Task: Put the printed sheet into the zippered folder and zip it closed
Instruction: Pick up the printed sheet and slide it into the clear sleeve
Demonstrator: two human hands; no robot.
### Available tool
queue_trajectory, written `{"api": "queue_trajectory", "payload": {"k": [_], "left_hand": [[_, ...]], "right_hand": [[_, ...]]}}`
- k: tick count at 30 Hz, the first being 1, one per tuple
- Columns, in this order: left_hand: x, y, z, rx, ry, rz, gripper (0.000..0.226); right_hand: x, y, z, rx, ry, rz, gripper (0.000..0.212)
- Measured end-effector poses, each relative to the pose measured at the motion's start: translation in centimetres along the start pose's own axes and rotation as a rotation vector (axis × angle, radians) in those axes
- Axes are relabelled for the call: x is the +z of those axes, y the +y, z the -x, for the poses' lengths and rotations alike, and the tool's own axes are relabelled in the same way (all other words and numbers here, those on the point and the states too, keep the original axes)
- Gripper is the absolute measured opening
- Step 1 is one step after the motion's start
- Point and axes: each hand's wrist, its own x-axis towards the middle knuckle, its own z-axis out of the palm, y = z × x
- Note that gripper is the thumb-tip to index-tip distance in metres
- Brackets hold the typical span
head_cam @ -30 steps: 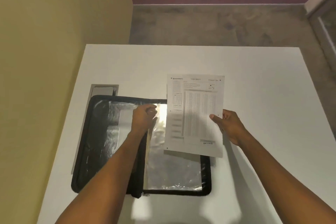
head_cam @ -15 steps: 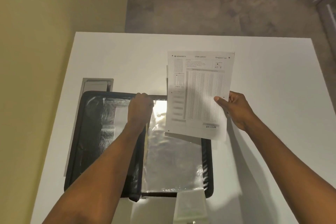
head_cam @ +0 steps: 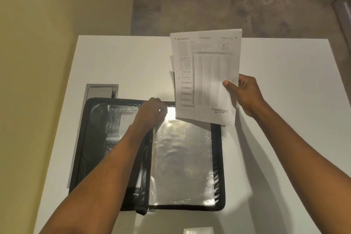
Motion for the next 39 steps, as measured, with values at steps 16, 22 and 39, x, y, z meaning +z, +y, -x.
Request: {"api": "queue_trajectory", "payload": {"k": [16,22,39], "left_hand": [[0.0,0.9,0.0,-0.071,-0.001,0.064,0.013],[-0.3,0.9,0.2,-0.06,0.039,0.025,0.012],[1.1,5.4,-2.5,-0.029,-0.114,0.054,0.025]], "right_hand": [[4.4,-7.2,-7.2,-0.142,-0.217,0.207,0.034],[6.0,-6.6,-8.1,-0.113,-0.323,0.235,0.029],[9.0,-1.3,-10.4,0.136,-0.461,0.056,0.039]]}}
